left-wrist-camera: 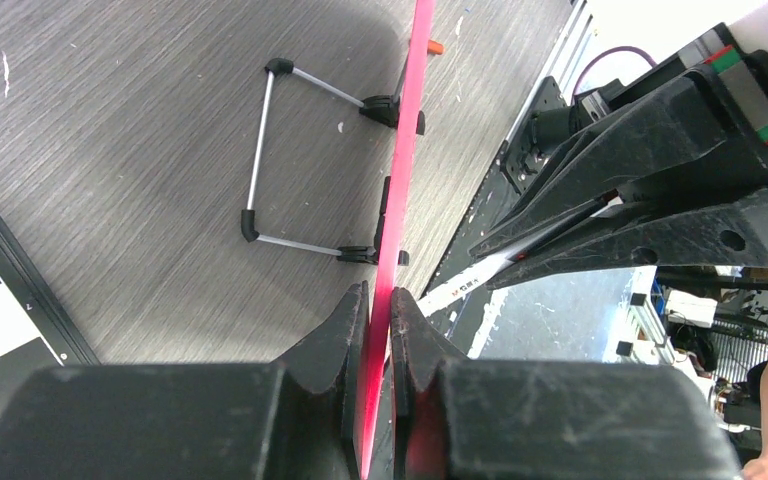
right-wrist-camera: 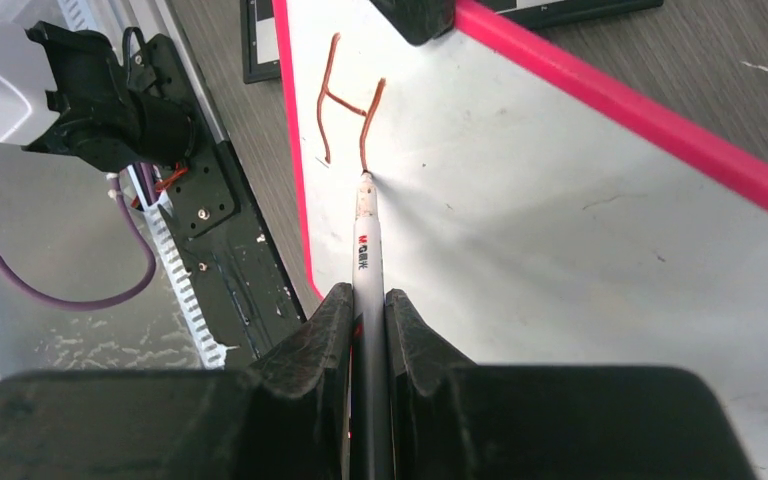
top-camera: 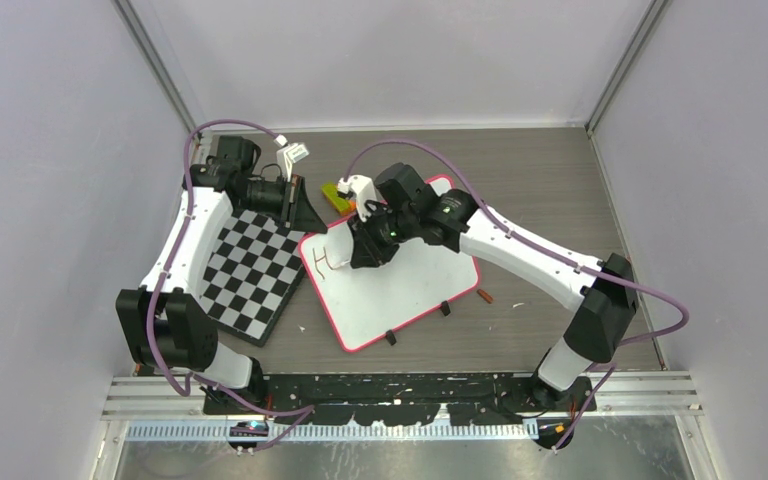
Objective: Write a sentence on the whiteboard
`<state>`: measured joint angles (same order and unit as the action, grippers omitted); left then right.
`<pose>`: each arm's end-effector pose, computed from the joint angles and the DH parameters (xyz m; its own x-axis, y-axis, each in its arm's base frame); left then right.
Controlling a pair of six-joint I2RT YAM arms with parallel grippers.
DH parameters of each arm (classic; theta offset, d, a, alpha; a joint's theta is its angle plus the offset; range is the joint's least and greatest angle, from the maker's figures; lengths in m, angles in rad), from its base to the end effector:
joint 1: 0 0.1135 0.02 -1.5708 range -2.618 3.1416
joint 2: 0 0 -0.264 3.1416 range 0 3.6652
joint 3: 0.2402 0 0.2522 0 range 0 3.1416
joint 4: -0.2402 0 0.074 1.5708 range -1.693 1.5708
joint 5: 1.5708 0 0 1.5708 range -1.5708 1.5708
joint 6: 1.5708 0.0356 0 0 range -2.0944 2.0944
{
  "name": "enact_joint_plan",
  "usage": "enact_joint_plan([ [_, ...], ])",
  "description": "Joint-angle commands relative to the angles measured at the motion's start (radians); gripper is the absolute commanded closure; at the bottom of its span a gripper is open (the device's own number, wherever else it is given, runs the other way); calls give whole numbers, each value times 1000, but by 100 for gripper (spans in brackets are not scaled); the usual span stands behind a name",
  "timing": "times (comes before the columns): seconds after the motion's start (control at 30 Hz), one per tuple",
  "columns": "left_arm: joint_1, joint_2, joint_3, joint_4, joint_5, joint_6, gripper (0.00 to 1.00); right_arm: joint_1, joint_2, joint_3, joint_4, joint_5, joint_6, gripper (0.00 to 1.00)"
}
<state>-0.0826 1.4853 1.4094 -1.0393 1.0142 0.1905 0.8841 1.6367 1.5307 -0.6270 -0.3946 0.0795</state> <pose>0.2836 -0.0538 0.3344 -0.8000 0.1666 -0.5764 0.5778 0.4727 -0.6653 0.2219 0.2923 0.3392 -0.4939 -0.4869 -0.7204 -0.8585 0.4043 0.3154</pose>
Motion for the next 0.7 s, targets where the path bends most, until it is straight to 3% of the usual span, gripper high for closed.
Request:
enact_joint_plan([
  [0.0,0,-24,-7,-5,20,-8,100,-2,-50,-24,49,22,-2,100],
  [0.37,0,-24,-2,-7,20,-8,100,-15,-67,73,-5,-29,-17,100],
  [0.67,0,-27,-1,-7,21,-11,100,-24,-43,83,10,29,-12,100],
])
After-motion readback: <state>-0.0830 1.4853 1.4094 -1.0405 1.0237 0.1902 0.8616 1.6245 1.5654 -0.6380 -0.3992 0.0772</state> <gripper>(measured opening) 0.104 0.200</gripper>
